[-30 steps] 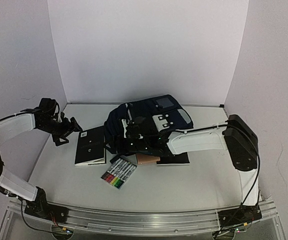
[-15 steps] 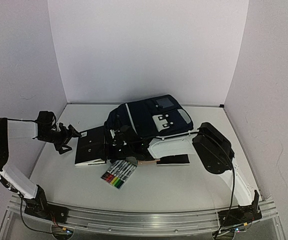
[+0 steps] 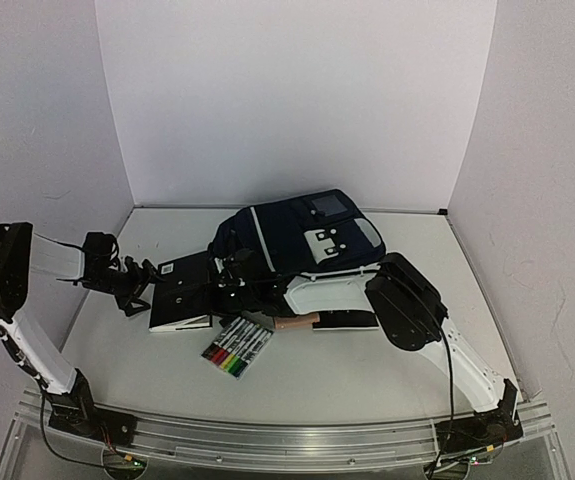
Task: Pack the student bag
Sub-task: Pick up the book from the center of the board.
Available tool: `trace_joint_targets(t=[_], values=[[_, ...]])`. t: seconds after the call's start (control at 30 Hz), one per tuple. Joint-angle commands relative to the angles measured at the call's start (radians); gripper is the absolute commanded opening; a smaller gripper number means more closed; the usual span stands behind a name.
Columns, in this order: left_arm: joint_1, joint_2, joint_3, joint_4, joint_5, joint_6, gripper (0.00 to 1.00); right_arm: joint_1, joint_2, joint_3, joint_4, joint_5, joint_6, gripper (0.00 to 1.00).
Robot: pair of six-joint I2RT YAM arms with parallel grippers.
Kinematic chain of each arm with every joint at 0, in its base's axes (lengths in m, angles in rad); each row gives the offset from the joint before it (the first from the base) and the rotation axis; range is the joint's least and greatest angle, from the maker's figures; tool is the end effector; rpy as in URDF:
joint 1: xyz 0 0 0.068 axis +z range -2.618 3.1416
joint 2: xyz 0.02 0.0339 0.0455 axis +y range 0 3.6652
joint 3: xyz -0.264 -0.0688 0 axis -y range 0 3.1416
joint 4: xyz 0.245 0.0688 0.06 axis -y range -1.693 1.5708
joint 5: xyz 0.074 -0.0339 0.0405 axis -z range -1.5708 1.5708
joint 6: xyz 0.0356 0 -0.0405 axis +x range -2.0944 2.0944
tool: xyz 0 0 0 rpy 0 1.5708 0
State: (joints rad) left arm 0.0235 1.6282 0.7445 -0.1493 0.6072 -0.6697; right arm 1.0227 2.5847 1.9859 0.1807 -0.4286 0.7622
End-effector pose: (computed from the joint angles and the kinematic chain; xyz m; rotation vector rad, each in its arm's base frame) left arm 0.2902 -0.0135 0.1371 -0.6837 2.5650 -1.0171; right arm 0.2883 0.5006 0.1213 -0.6202 2.2343 1.4755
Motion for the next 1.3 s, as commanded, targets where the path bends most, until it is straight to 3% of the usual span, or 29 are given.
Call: trace_joint_targets(t=[0.0, 0.1, 0.2, 0.27, 0.47, 0.67, 0.77, 1.1, 1.2, 1.27], values=[[0.003, 0.025, -0.022, 0.081, 0.044, -0.027, 0.92, -0.007, 0.032, 0.047, 0.066, -0.042, 0.056, 0.37], [0.003, 0.021, -0.037, 0.102, 0.057, -0.039, 0.92, -0.011, 0.049, 0.046, 0.137, -0.086, 0.109, 0.24], [0.003, -0.001, -0.056, 0.106, 0.043, -0.044, 0.92, -0.012, 0.043, 0.028, 0.199, -0.116, 0.139, 0.06], [0.003, -0.024, -0.07, 0.103, 0.018, -0.045, 0.92, -0.012, 0.008, -0.023, 0.246, -0.116, 0.145, 0.0], [0.003, -0.145, -0.142, 0.141, -0.034, -0.068, 0.95, -0.012, -0.117, -0.17, 0.429, -0.145, 0.156, 0.0], [0.004, -0.259, -0.217, 0.271, 0.019, -0.088, 1.0, -0.025, -0.162, -0.241, 0.561, -0.174, 0.237, 0.0], [0.009, -0.256, -0.24, 0.321, 0.065, -0.106, 1.0, -0.033, -0.172, -0.284, 0.694, -0.198, 0.306, 0.0], [0.018, -0.163, -0.321, 0.675, 0.249, -0.255, 0.99, -0.048, -0.23, -0.355, 0.786, -0.221, 0.329, 0.0], [0.018, -0.147, -0.338, 0.783, 0.297, -0.288, 0.94, -0.049, -0.229, -0.349, 0.8, -0.244, 0.338, 0.0], [0.018, -0.142, -0.343, 0.825, 0.318, -0.302, 0.85, -0.048, -0.226, -0.346, 0.81, -0.258, 0.343, 0.0]])
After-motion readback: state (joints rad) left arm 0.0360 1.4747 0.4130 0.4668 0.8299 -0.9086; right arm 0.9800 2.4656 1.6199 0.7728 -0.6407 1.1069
